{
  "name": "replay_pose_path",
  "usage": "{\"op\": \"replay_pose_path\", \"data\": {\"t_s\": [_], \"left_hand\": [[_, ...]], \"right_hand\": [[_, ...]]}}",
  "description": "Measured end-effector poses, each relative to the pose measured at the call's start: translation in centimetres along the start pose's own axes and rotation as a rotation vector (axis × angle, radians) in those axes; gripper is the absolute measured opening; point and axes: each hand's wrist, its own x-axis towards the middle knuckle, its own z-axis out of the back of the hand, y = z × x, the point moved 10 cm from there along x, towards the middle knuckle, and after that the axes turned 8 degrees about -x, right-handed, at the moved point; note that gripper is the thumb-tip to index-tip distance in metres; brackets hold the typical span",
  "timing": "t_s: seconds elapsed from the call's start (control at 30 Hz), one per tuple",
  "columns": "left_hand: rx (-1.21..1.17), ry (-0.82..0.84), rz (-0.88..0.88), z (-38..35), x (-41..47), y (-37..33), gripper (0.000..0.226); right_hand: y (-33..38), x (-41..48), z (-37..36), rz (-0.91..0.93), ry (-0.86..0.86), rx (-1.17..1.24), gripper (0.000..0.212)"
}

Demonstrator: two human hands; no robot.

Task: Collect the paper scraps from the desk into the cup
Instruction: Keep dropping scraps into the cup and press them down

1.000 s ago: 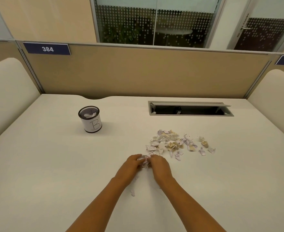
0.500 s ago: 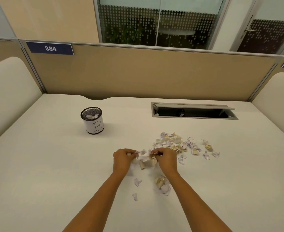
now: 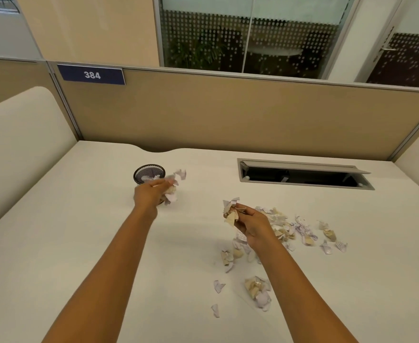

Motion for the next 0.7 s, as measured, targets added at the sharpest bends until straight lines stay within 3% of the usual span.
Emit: {"op": "replay_pose_path", "data": {"t_s": [0.2,0.33,0.43,0.53,0.7], "left_hand": [[0.078,-0.131,-0.079,2.8,4.5,-4.8,0.029],[0.525,-0.131,-0.108,3.5,6.9,-6.7,0.019],[0.778,-0.127,-0.022,3.2,8.6,-6.4,0.023],[0.919,-0.150,0.024,2.5,10.0,-5.5,0.031],[1.144,-0.159,-0.053,0.6,11.3,-3.5,0.030]], "right_hand": [[-0.2,1.3,-1.9,-0.006,0.050,0.032,0.021],[-0.8,1.9,-1.7,-0.030,0.037,0.001,0.025],[-1.5,2.3,-1.2,-0.051,0.009,-0.008,0.026],[-2.1,2.5,-1.1,-0.062,0.010,-0.012,0.022],[-2.5,3.5,-1.2,-0.067,0.014,-0.012,0.021]]}}
